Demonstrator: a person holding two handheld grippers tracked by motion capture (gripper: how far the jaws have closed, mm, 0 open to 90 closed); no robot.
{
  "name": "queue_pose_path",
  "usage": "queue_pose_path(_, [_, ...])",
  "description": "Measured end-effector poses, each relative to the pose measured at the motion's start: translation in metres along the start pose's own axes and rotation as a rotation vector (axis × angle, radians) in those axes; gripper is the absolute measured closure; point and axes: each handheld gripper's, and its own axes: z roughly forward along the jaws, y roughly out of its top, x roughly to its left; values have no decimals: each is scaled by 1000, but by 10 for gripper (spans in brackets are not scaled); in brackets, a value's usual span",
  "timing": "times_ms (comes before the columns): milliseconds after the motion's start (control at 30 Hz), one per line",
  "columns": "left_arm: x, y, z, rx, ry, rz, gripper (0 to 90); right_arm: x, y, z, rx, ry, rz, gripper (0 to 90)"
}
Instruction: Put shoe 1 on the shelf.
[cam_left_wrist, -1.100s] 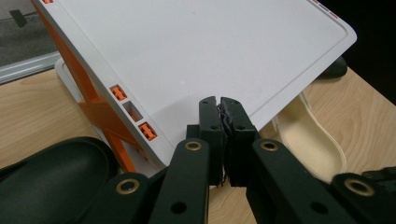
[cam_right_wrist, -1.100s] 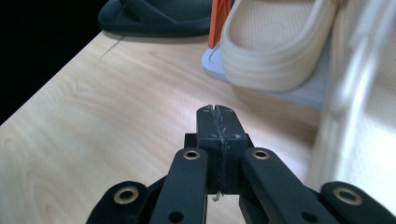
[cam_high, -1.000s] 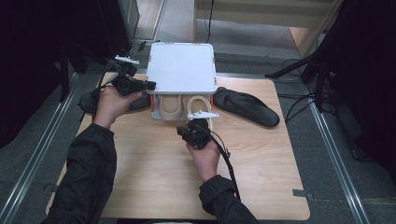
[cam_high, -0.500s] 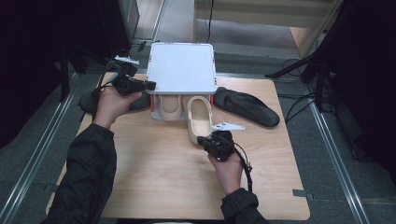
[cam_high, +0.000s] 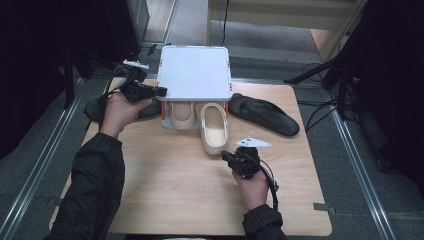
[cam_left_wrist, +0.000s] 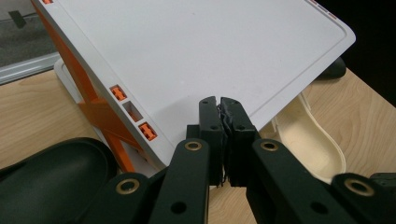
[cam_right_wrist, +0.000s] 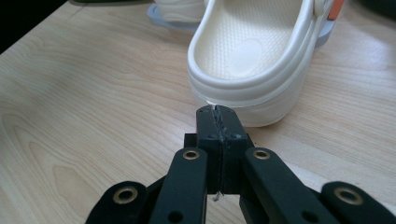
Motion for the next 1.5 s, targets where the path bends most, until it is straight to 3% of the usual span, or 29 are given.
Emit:
queue_pose_path(367, [0, 0, 0, -1, 1, 2, 883, -8, 5, 21, 38, -46, 1, 900])
queue_pose_path(600, [-1, 0, 1, -4, 5, 3, 883, -10, 13, 30, 35, -34, 25, 900])
queue_pose_path(767, [-1, 0, 1, -5, 5, 3, 883, -9, 24, 38, 48, -47, 7, 900])
queue_pose_path(900, [-1, 0, 1, -4, 3, 2, 883, -13, 31, 48, 50, -11, 42, 900])
queue_pose_path(1133, [-1, 0, 1, -4, 5, 2, 883, -15, 49, 61, 56, -55, 9, 900])
queue_pose_path(1500, [-2, 0, 1, -8, 5, 0, 883, -22, 65, 81, 41, -81, 61, 900])
